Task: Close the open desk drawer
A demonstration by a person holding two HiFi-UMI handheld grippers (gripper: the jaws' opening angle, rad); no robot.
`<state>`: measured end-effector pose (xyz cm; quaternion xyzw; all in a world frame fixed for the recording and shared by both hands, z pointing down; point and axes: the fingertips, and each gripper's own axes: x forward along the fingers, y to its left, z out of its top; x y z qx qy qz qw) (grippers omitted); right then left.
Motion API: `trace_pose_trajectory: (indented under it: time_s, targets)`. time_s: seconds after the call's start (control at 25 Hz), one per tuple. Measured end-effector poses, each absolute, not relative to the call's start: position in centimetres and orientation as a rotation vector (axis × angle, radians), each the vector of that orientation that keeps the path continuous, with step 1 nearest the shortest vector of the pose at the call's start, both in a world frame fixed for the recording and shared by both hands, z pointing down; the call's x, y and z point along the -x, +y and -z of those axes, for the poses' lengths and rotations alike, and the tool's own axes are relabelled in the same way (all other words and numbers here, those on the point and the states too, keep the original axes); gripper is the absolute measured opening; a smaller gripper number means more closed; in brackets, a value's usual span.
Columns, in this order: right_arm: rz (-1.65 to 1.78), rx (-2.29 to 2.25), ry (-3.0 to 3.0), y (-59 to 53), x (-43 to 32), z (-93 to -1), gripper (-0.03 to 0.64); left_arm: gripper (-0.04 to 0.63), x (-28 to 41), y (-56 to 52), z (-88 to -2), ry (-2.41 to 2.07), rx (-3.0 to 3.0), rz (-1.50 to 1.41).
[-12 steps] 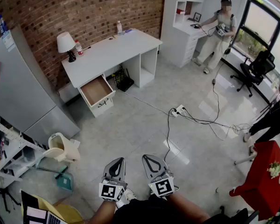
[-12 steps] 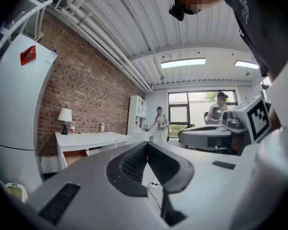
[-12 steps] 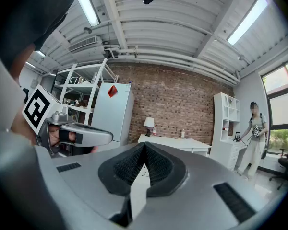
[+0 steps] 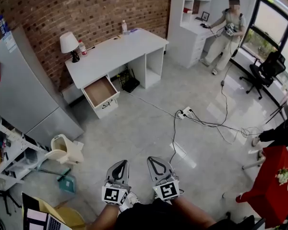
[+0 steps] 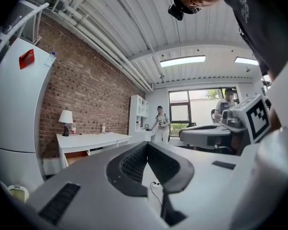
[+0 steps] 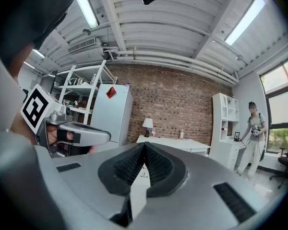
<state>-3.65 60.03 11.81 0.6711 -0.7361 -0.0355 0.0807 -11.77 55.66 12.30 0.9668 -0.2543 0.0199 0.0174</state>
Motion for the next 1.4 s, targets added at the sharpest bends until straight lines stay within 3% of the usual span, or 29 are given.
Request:
trace_pose_trajectory:
  time_s: [0.88, 1.4]
  targets:
    - [0.211, -2.04, -2.326, 60.7, -4.3, -9.9, 0.027, 0.003, 4.1, 56.9, -11.3, -0.841, -3.034, -0.081]
    - [0.268, -1.979, -2.304, 49.1, -4.8, -9.4, 0.027, 0.003, 2.5, 44.7, -10.4, -0.85, -3.059, -0.014]
